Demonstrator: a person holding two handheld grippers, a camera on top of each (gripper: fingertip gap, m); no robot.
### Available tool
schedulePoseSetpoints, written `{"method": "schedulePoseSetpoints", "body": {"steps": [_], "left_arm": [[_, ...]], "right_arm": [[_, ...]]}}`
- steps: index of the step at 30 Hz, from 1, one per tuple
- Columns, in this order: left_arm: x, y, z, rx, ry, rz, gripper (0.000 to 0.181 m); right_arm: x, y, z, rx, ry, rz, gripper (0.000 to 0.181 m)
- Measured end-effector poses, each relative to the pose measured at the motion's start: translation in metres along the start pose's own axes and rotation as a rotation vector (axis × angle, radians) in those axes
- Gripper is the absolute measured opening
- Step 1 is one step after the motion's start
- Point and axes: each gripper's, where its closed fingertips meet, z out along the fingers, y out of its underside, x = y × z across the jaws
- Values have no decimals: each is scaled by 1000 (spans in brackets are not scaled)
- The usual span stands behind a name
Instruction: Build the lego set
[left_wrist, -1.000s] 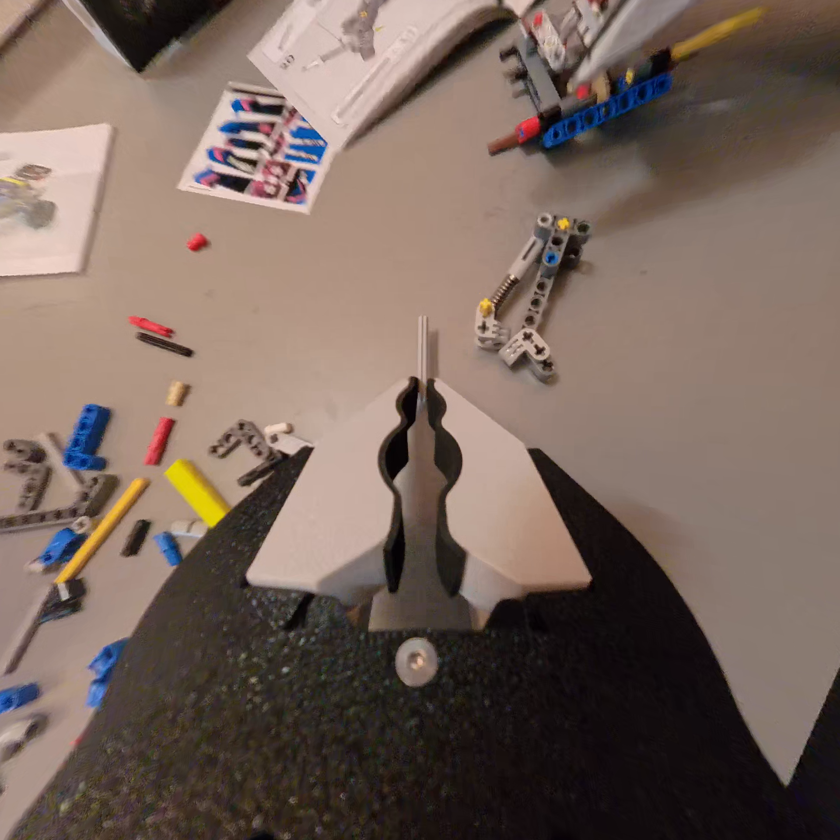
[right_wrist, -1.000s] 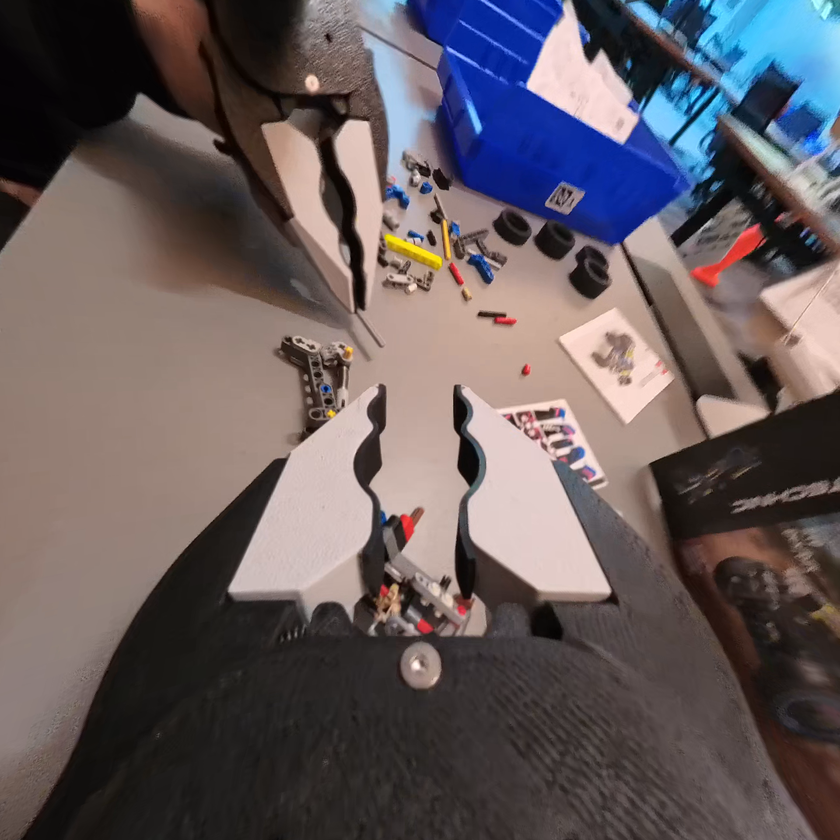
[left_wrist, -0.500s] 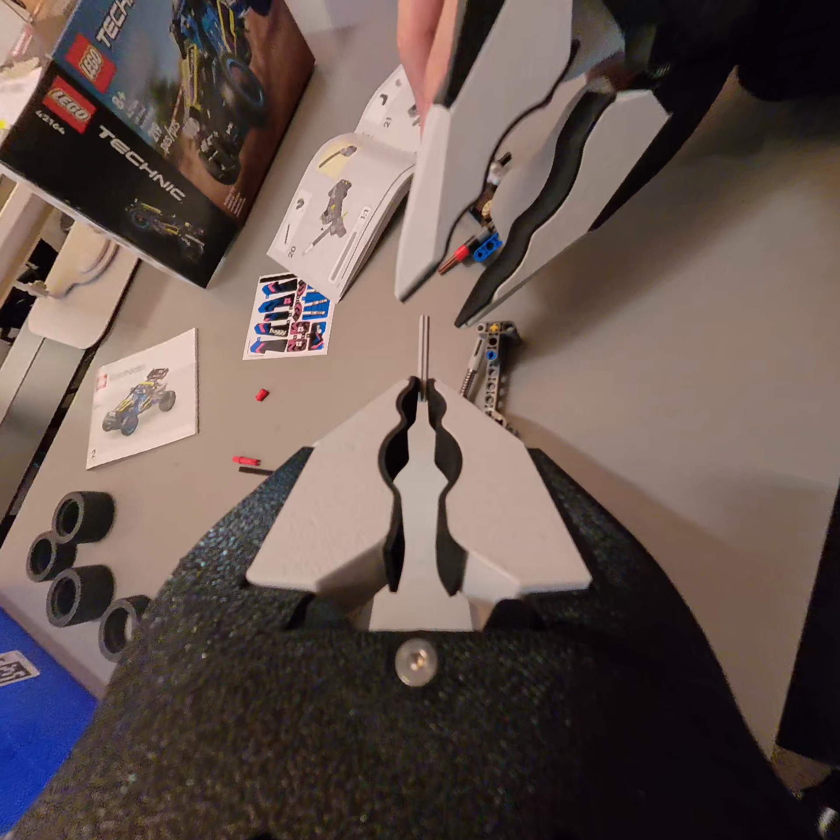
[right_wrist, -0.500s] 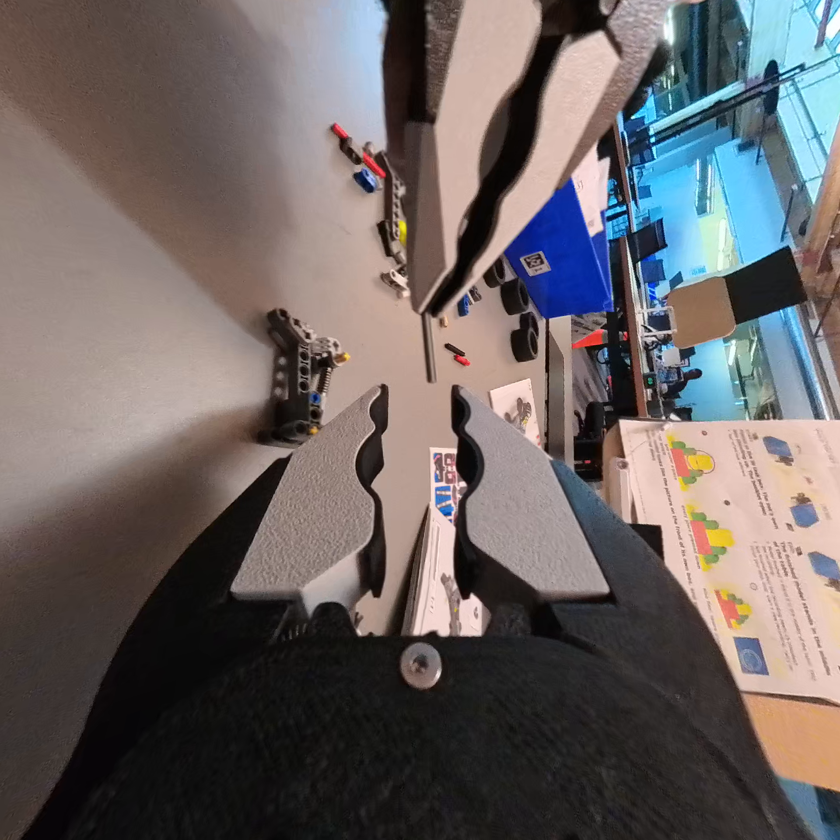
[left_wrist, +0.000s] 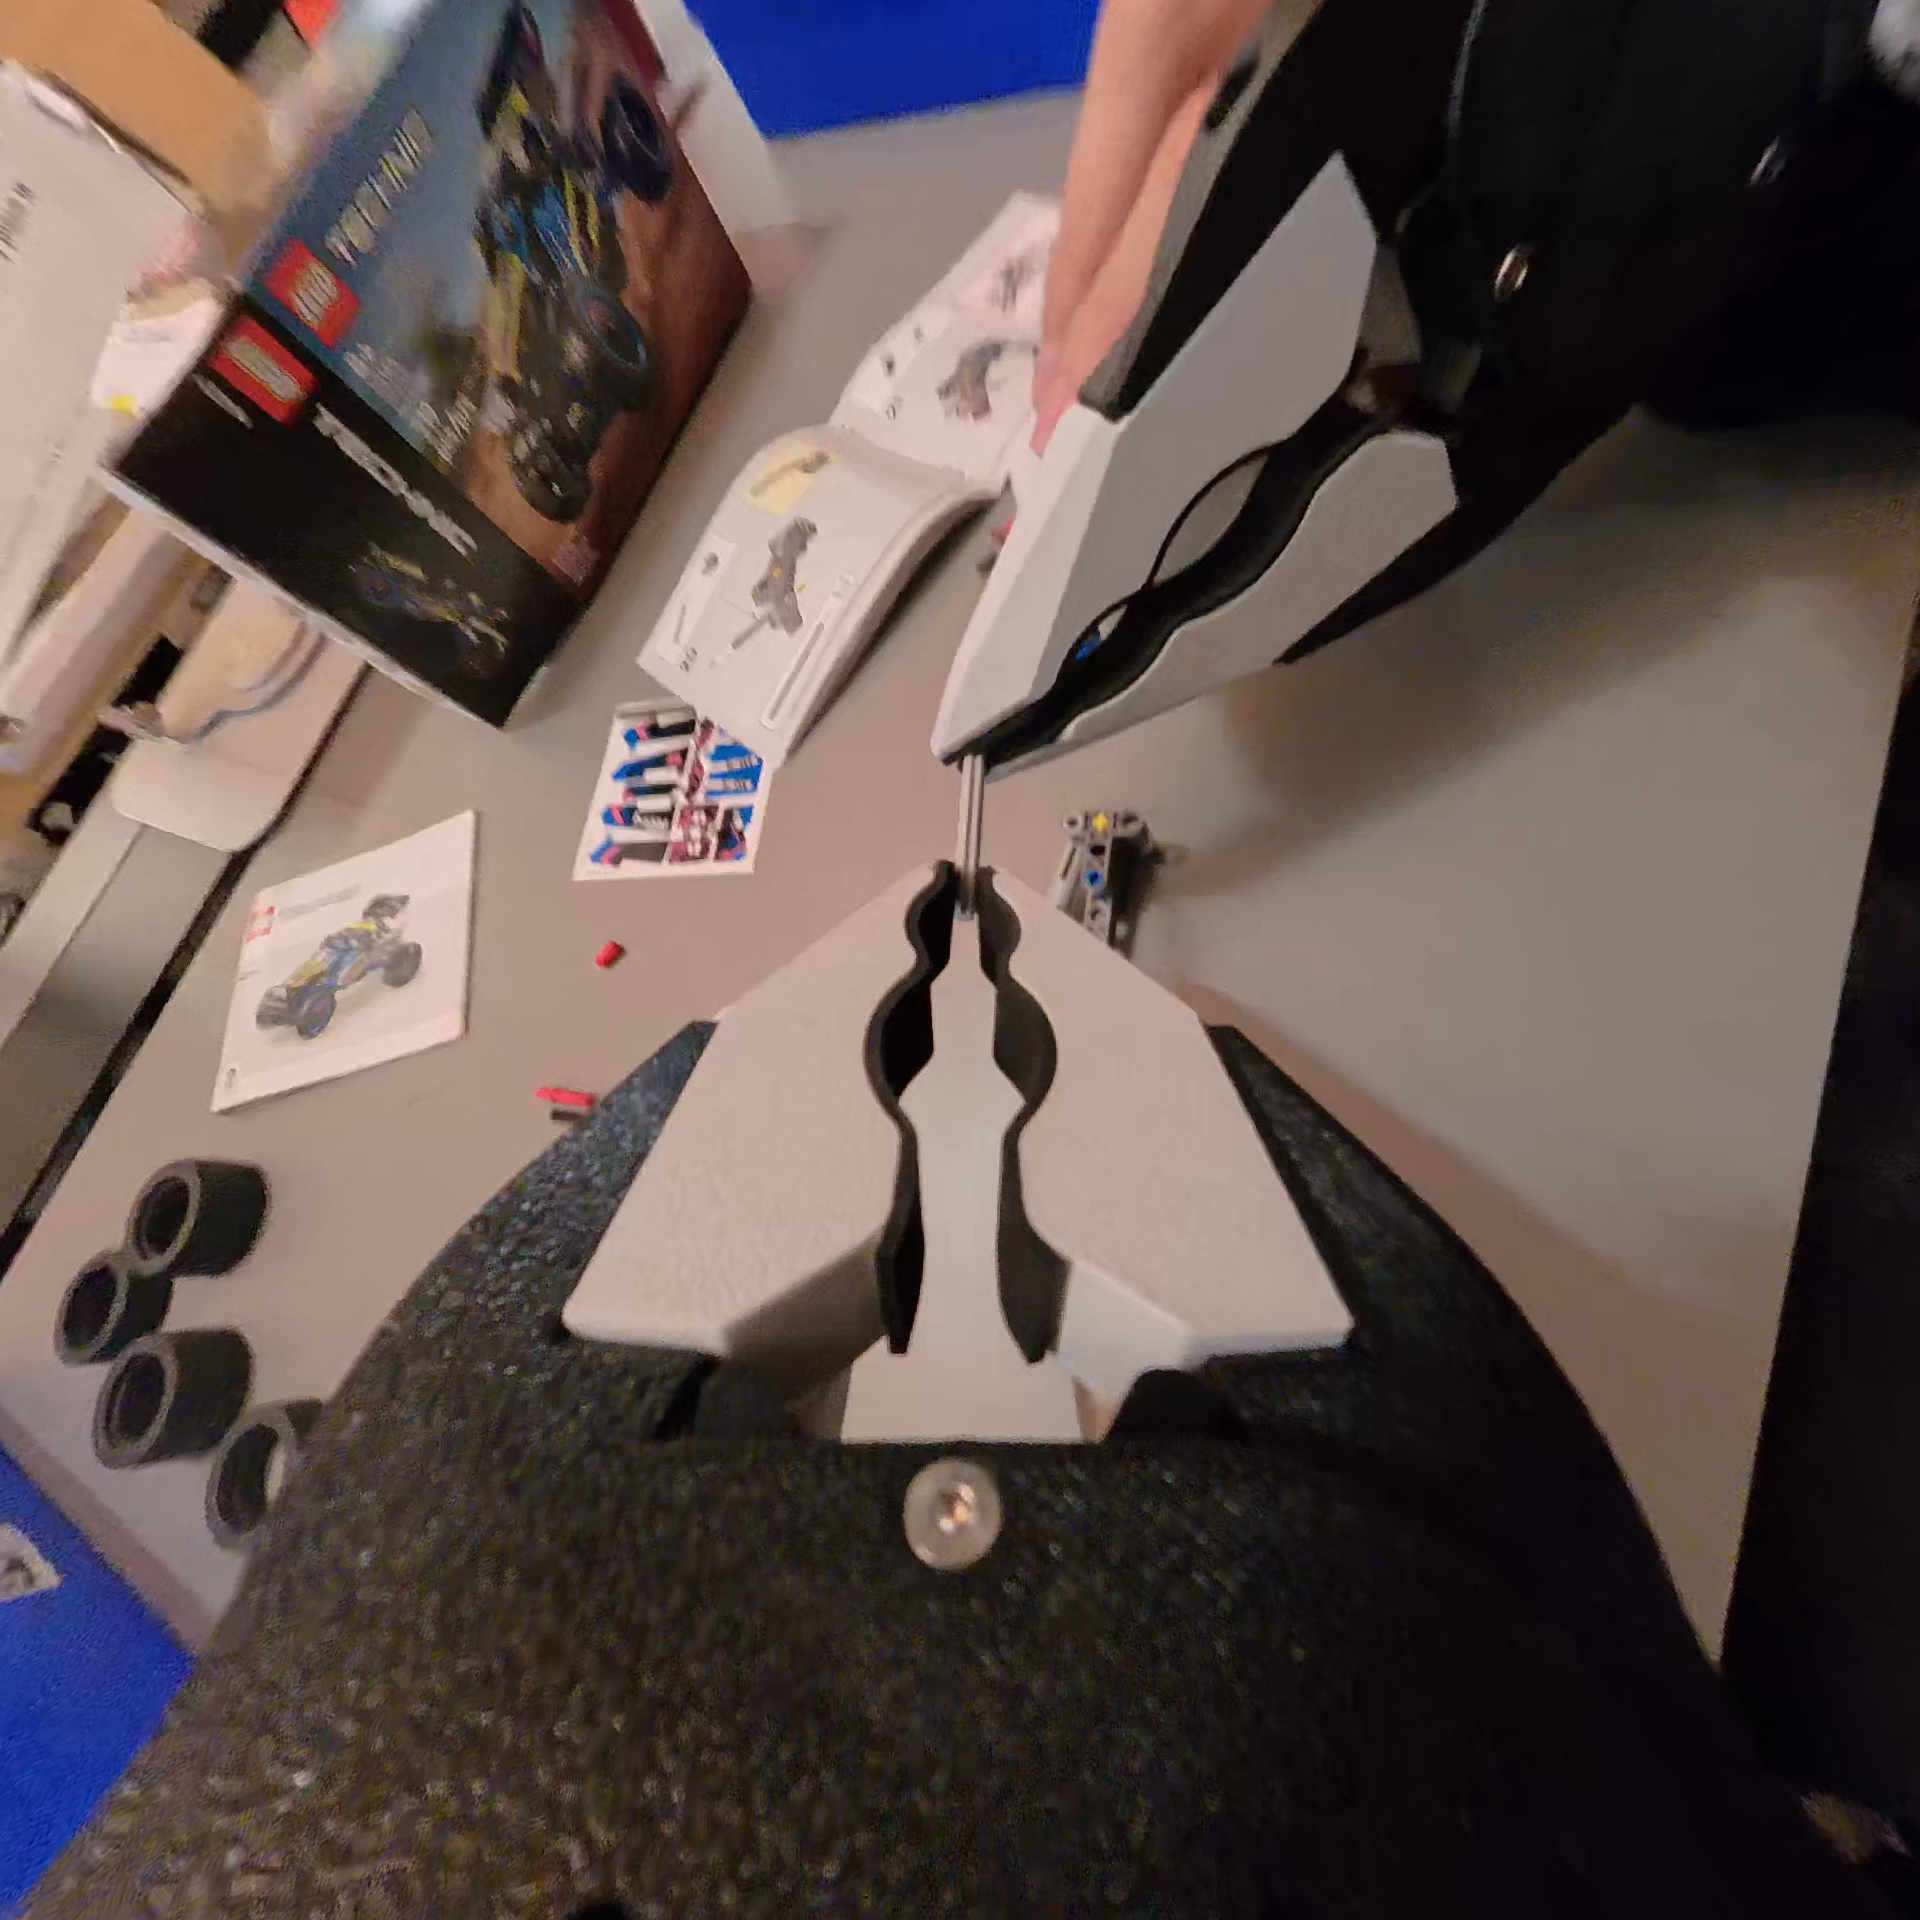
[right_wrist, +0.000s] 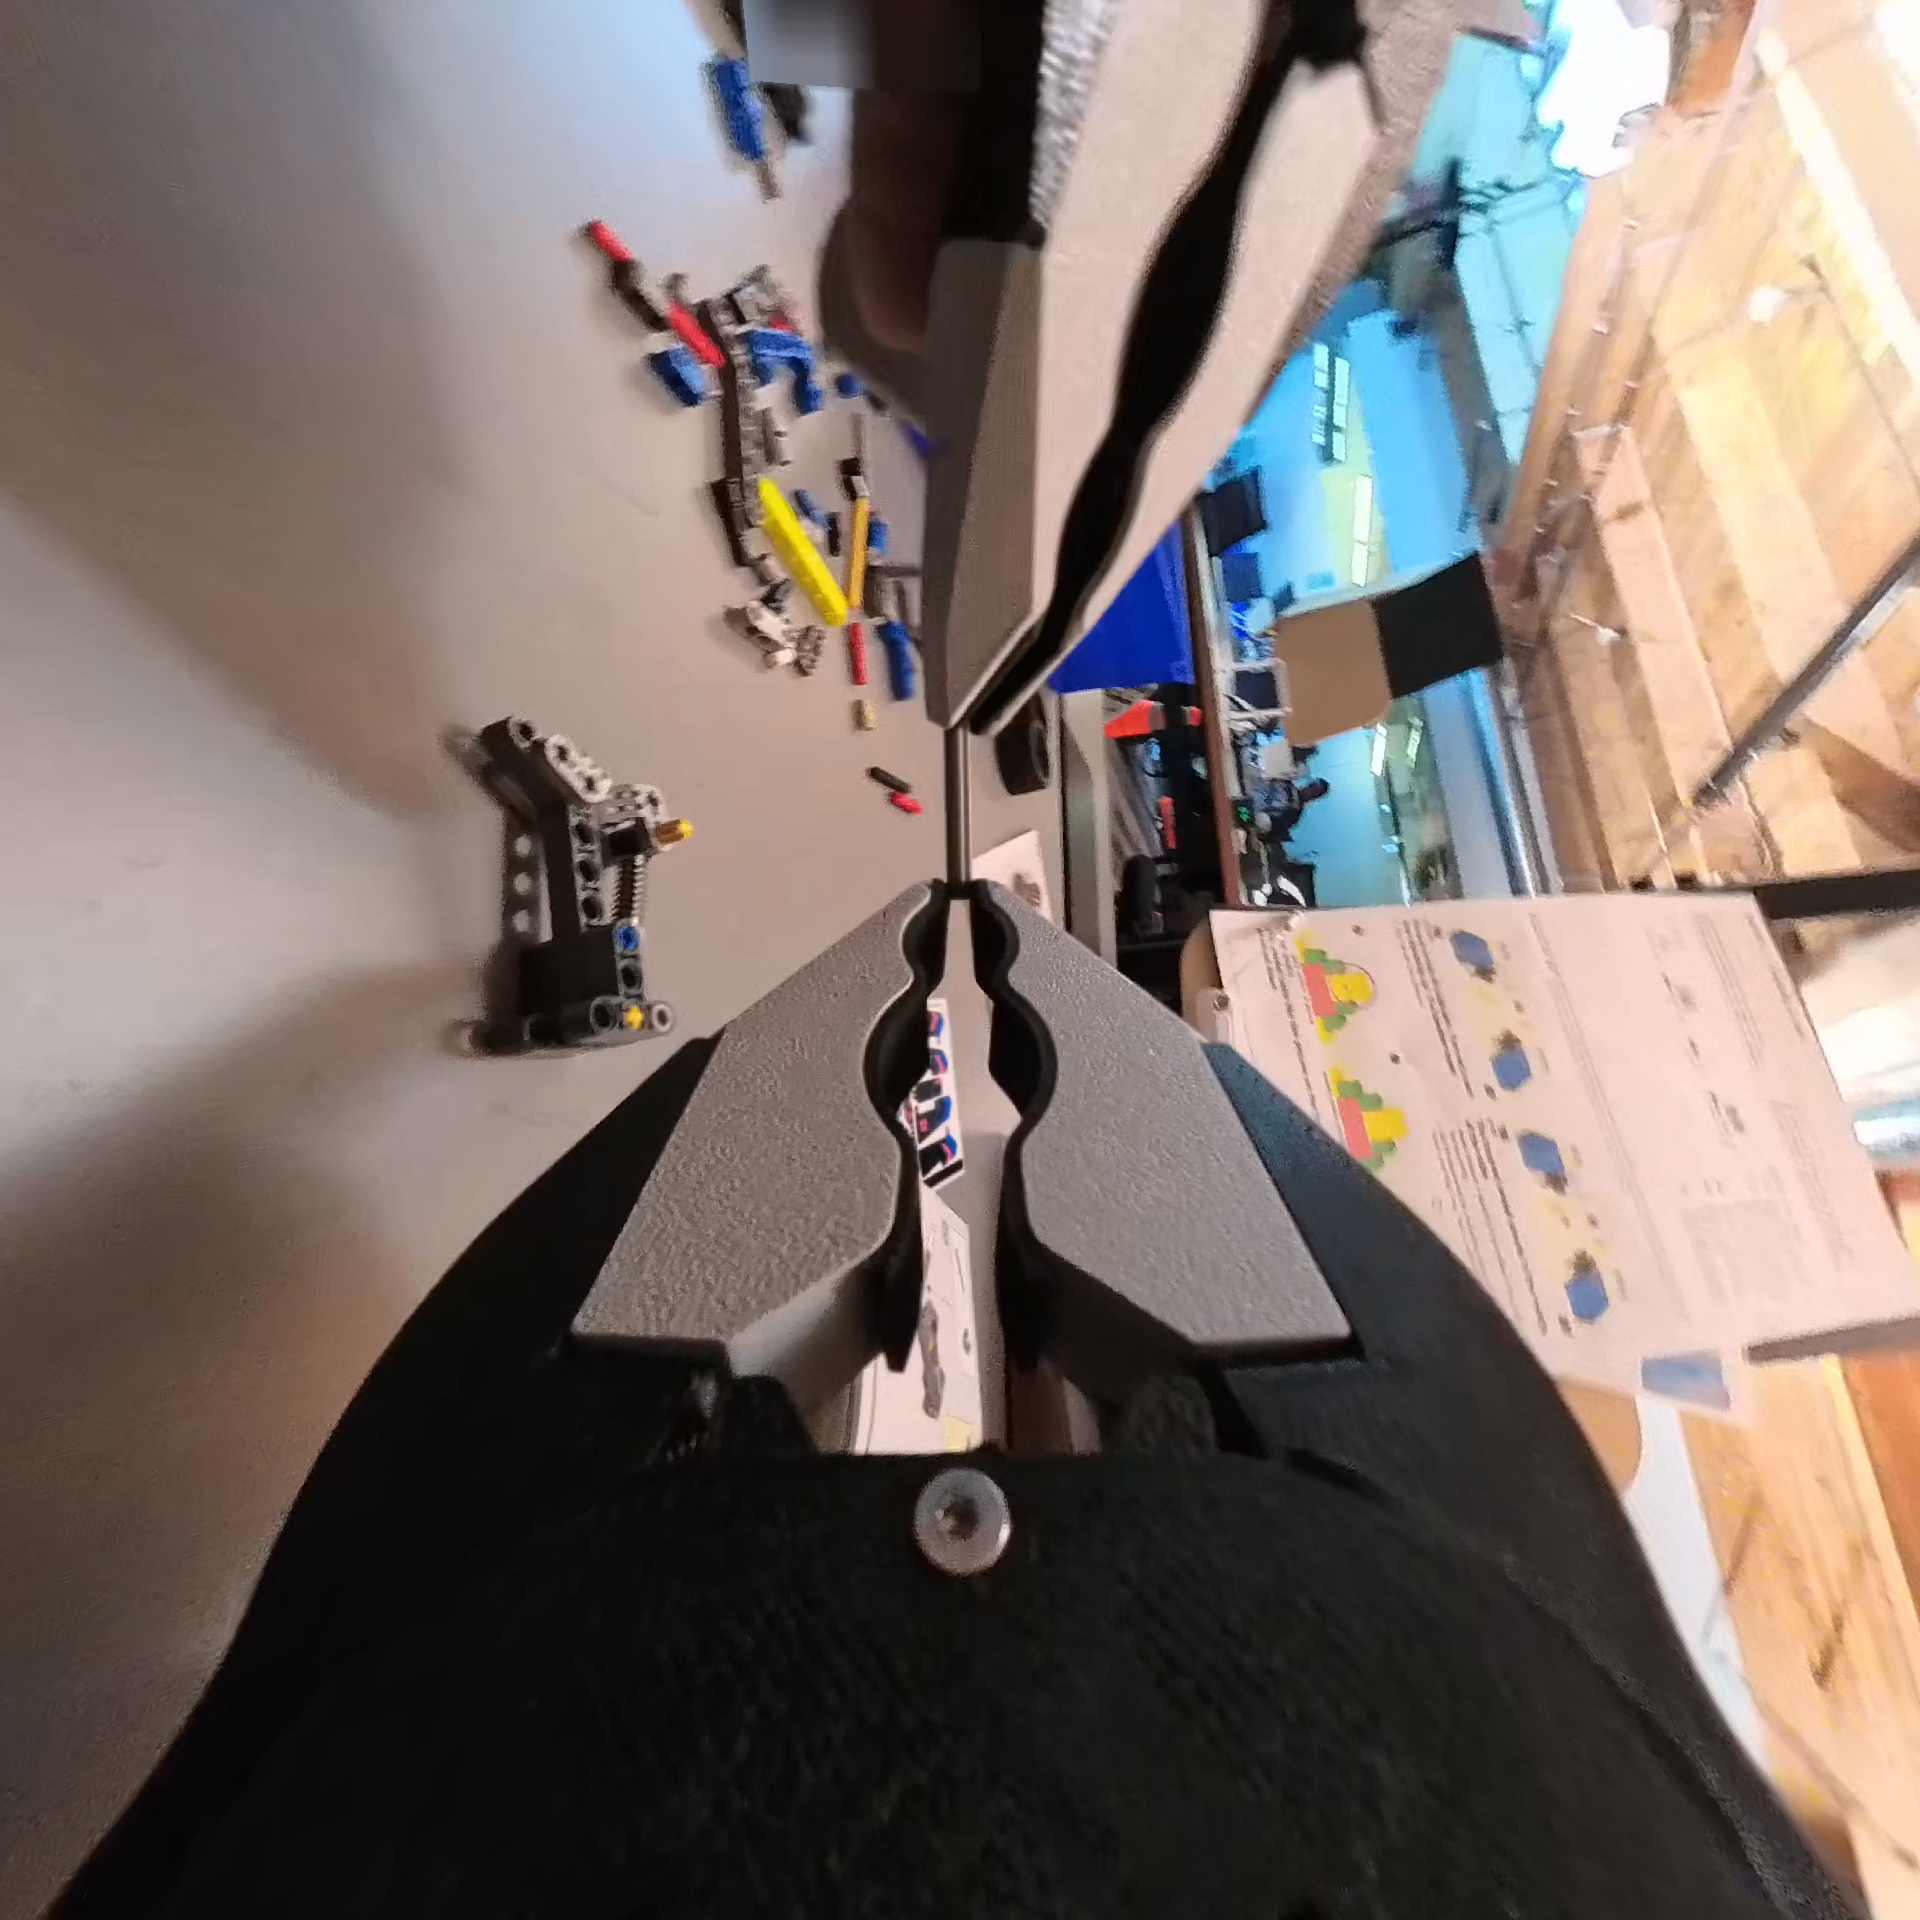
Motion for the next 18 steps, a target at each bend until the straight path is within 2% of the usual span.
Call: {"method": "schedulePoseSetpoints", "body": {"steps": [1,5,9,13,18], "left_arm": [[-1,-6,-1,47,-4,-4,1],[4,-27,-6,239,48,-56,1],[9,-45,-9,412,139,-156,6],[8,-47,-4,454,138,-181,14],[13,-45,1,423,110,-109,5]], "right_arm": [[4,0,-2,6,34,49,1],[17,-2,-16,78,134,274,1],[24,-6,-24,162,171,408,2],[24,-2,-22,186,164,468,2],[25,-2,-23,218,162,513,2]]}}
